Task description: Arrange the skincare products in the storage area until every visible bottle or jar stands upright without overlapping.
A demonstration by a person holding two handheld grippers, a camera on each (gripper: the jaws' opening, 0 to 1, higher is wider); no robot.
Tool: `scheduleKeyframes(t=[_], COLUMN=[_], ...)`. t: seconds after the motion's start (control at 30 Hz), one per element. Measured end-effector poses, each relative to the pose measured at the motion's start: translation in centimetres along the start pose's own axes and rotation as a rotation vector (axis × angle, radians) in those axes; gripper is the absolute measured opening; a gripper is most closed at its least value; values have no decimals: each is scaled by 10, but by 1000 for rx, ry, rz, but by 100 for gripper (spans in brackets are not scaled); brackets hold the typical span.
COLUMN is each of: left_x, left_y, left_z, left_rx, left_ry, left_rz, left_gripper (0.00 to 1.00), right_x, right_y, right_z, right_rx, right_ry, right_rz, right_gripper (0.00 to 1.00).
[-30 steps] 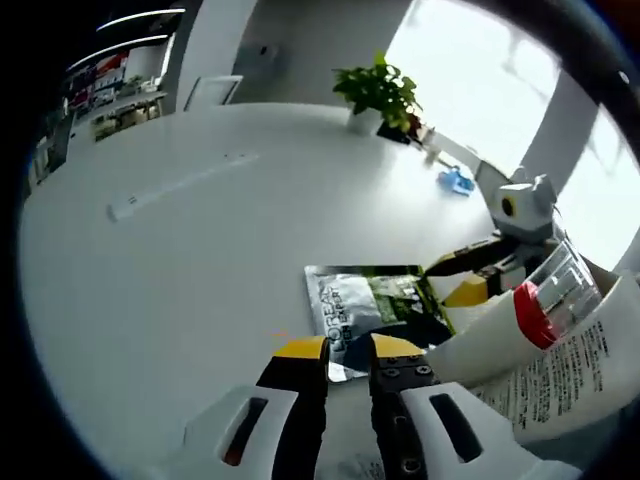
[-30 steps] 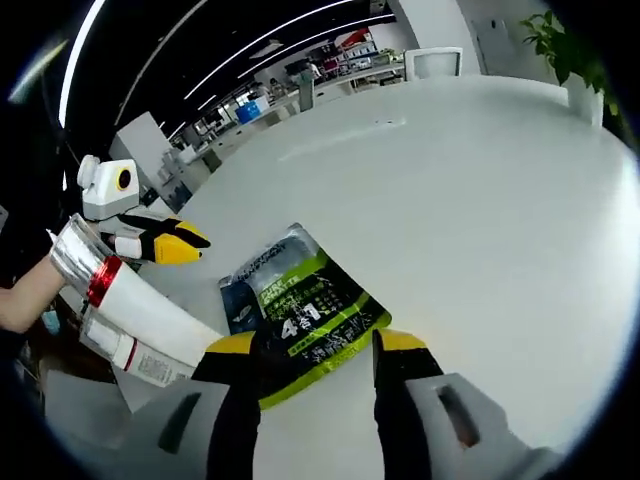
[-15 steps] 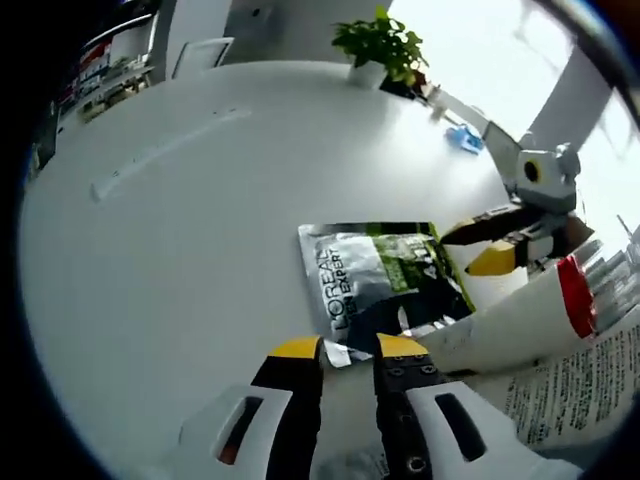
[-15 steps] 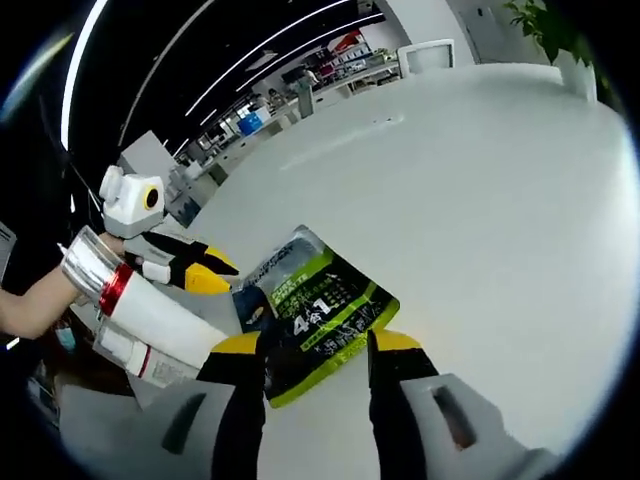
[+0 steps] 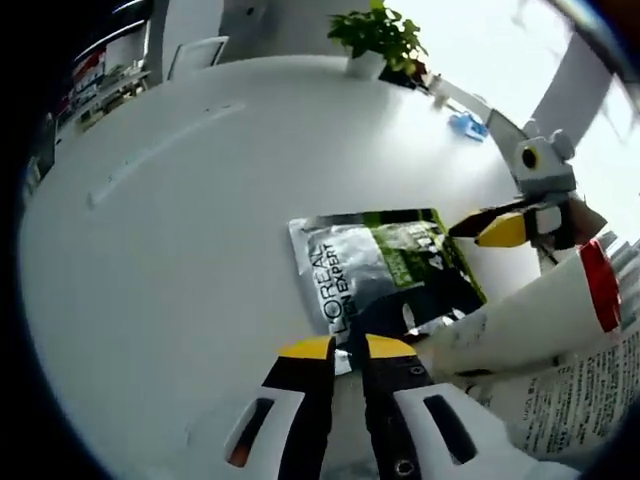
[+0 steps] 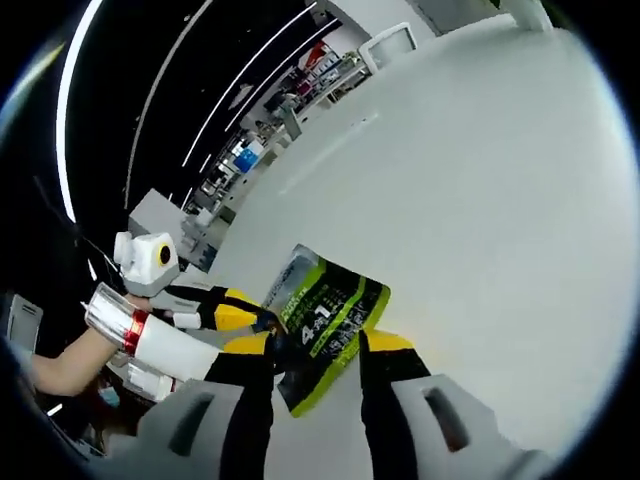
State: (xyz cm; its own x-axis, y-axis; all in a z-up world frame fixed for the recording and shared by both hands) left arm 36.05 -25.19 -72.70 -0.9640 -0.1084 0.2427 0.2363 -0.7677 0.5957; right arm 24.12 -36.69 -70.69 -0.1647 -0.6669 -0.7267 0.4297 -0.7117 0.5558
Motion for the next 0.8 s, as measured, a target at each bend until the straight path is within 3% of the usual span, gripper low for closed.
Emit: scheduleKeyframes(t=[0.2,0.27,0.33,0.4,0.57,0.67,0.7,0.8], left_x=[2,1,0,1,3,2,3,3], left_y=[1,2,1,1,2,1,1,1], left_z=[-3,-2,-2,-2,-3,-3,-3,-4], left_rx=[-8,-7,-4,-6,-24,-26,-24,-12], left_ry=[13,15,10,11,31,39,41,44], left_rz=[-29,5,45,27,1,14,22,39], left_gripper=[0,0,0,0,0,0,0,0], right_x=[4,9,14,16,17,15,15,9], right_y=[2,3,12,17,16,12,12,5], right_z=[1,2,4,3,-7,-11,-13,-16], right_rx=[62,62,88,92,43,29,44,28], right_ry=[71,51,23,7,6,38,58,128], right_rz=[-179,-140,-45,-2,55,32,-36,-117], right_gripper=[31,30,32,35,32,31,30,24])
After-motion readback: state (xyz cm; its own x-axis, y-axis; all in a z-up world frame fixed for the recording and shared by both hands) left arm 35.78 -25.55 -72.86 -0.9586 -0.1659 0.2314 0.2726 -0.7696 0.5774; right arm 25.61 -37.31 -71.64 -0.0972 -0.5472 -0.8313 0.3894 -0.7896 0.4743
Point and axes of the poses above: the point that each gripper's makers call its tool centre point, and the gripper's own axes: z roughly backward along the fingers, x roughly to its right, y roughly out of its top, the point moved 2 cm from there along z, roughly backward along the fingers, and after that the axes turned 2 degrees about x, right-handed, at the moved point
